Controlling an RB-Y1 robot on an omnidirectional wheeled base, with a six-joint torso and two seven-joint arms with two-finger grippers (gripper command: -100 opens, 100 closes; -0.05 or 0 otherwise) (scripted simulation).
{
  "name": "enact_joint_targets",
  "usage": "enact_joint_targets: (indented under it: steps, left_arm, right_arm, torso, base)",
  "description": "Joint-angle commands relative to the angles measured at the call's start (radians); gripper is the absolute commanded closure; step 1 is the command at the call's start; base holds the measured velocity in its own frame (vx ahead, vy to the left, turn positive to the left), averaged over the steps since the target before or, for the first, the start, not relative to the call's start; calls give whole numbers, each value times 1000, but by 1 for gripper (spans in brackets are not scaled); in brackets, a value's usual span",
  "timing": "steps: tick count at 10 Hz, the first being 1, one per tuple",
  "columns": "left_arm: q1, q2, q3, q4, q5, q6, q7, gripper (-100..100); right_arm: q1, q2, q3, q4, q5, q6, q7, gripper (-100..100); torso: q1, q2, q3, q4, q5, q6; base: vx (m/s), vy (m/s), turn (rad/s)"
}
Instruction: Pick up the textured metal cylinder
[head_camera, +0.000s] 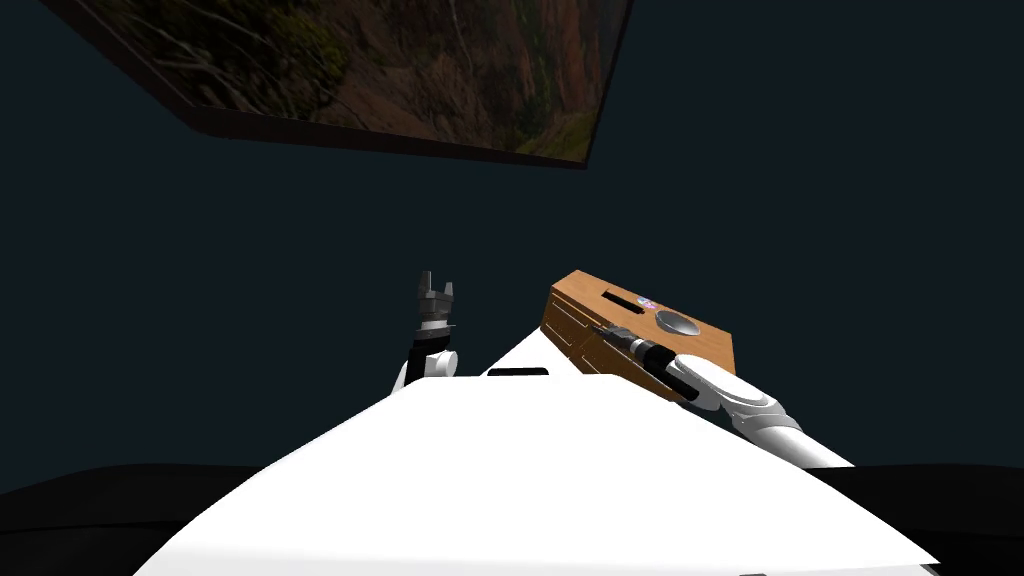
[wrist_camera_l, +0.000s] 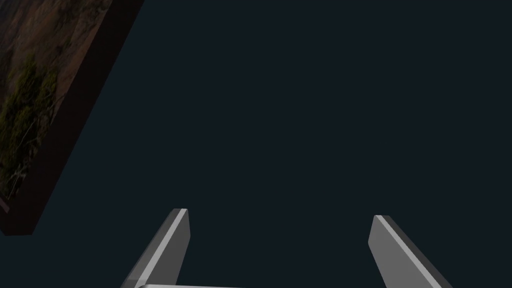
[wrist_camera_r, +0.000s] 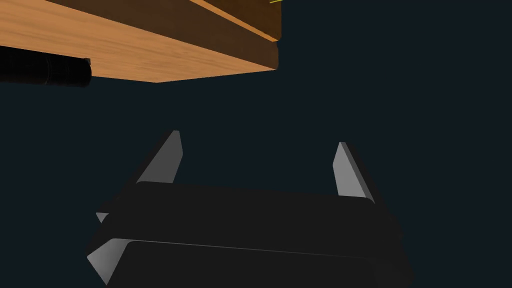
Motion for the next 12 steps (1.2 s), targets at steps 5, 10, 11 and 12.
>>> enact_joint_targets:
  steps: [5, 10, 11, 12]
  left_arm:
    - [0, 0, 0, 0, 0, 0, 0, 0]
    - [0, 0, -1, 0, 0, 0, 0, 0]
    - [1, 0, -1, 0, 0, 0, 0, 0]
    - [1, 0, -1, 0, 0, 0, 0, 0]
  right_arm:
    - [-17, -100, 32, 151, 95, -26, -36, -100]
    - [-23, -218, 87, 290, 191, -54, -86, -100]
    - [-23, -218, 87, 295, 191, -54, -86, -100]
    - [-24, -252, 108, 328, 218, -66, -102, -100]
  torso:
    - [-2, -2, -1, 0, 0, 0]
    - [-1, -3, -2, 0, -1, 1]
    - [-1, -4, -2, -1, 0, 0]
    - [0, -4, -2, -1, 0, 1]
  base:
    - [32, -31, 183]
    - [45, -51, 184]
    - [36, -53, 126]
    - [52, -68, 203]
